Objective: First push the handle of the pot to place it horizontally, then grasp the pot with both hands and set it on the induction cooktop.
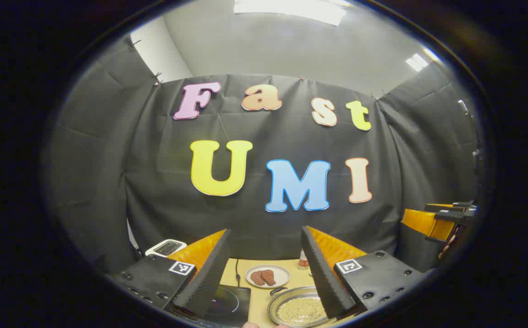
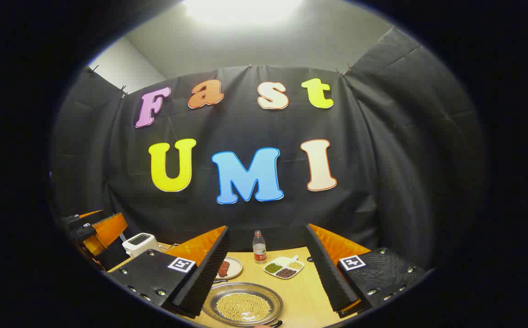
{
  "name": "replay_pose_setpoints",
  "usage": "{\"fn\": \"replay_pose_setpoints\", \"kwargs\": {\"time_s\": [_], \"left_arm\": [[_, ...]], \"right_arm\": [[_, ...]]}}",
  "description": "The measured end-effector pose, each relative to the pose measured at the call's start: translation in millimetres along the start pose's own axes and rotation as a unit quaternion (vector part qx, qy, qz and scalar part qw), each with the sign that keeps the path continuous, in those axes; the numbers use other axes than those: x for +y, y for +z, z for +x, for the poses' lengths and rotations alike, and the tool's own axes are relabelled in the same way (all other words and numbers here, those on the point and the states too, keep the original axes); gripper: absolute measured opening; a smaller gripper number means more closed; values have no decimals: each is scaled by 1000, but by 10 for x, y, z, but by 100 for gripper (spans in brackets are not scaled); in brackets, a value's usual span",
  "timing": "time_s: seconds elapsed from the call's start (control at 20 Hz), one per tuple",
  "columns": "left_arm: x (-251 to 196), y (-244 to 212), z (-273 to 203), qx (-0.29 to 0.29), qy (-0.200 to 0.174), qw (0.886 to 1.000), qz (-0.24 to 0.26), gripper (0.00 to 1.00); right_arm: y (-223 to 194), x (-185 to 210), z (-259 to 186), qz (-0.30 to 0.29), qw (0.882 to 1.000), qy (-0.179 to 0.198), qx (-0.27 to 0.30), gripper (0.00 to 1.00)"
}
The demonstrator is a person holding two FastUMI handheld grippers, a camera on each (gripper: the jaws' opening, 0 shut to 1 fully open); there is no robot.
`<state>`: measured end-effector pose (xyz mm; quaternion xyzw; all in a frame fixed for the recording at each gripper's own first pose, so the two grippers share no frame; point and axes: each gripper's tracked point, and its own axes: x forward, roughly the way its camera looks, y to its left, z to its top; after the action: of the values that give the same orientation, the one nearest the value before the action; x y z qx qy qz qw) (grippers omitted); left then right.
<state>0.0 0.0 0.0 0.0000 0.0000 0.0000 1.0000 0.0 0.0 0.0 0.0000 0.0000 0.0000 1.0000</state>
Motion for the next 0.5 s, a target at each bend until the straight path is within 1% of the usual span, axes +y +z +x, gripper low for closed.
{"fn": "replay_pose_setpoints", "kwargs": {"time_s": [0.05, 0.1, 0.45, 0.5], "left_arm": [[10, 3, 1, -1, 1, 1000, 0, 99], [22, -5, 3, 0, 1, 1000, -1, 96], [44, 28, 7, 1, 0, 1000, 9, 96], [41, 35, -4, 1, 0, 1000, 9, 96]], "right_arm": [[2, 5, 2, -2, 1000, 1, -1, 99], [12, 8, 1, -4, 1000, 1, -1, 99], [13, 63, -37, -12, 1000, 3, -3, 99], [18, 70, -39, -13, 1000, 4, -3, 94]]}}
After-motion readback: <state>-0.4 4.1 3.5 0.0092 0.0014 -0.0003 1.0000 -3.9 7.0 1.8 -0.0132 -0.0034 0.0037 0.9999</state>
